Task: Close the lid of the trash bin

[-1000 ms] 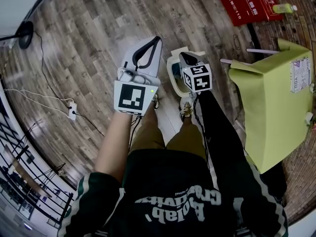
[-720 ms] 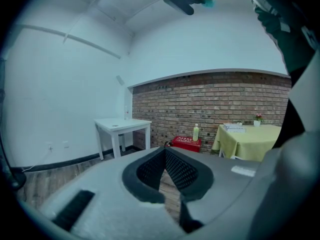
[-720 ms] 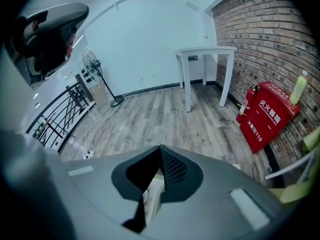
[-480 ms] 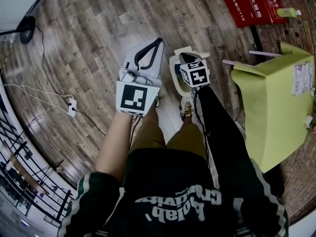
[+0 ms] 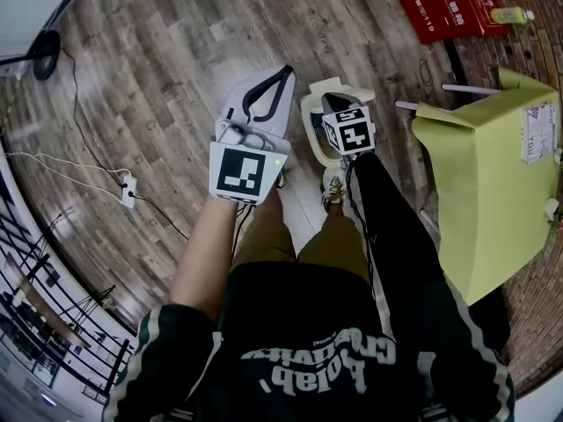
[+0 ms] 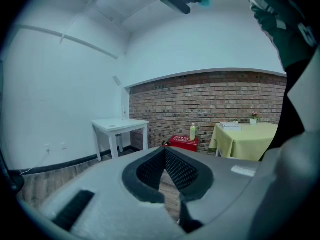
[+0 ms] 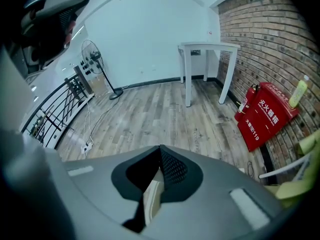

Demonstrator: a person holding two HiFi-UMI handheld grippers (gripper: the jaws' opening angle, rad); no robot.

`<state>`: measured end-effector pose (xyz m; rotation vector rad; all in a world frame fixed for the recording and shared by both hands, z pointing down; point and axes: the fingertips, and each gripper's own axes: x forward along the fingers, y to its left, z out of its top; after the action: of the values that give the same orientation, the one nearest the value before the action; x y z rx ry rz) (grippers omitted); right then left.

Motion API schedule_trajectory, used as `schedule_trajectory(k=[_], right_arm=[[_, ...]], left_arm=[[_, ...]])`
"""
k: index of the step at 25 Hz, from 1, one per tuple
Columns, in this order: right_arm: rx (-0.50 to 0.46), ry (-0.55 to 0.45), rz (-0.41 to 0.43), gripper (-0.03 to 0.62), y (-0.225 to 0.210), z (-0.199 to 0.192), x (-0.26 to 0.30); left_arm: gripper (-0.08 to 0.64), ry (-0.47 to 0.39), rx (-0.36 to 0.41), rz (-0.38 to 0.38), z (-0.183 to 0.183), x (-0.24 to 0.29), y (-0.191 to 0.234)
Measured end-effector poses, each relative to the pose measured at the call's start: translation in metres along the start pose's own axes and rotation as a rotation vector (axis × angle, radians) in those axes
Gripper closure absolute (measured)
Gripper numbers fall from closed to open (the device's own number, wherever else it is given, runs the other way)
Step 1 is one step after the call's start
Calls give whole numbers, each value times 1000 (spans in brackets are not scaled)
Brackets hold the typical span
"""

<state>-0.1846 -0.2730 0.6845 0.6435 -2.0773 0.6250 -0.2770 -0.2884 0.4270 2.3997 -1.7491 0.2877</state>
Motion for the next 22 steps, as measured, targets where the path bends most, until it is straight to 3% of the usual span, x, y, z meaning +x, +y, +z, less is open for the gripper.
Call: schedule_trajectory(k=[22], right_arm=[[153, 30, -61, 589, -21, -88, -33]], left_arm=[[555, 5, 16, -110, -8, 16, -66]])
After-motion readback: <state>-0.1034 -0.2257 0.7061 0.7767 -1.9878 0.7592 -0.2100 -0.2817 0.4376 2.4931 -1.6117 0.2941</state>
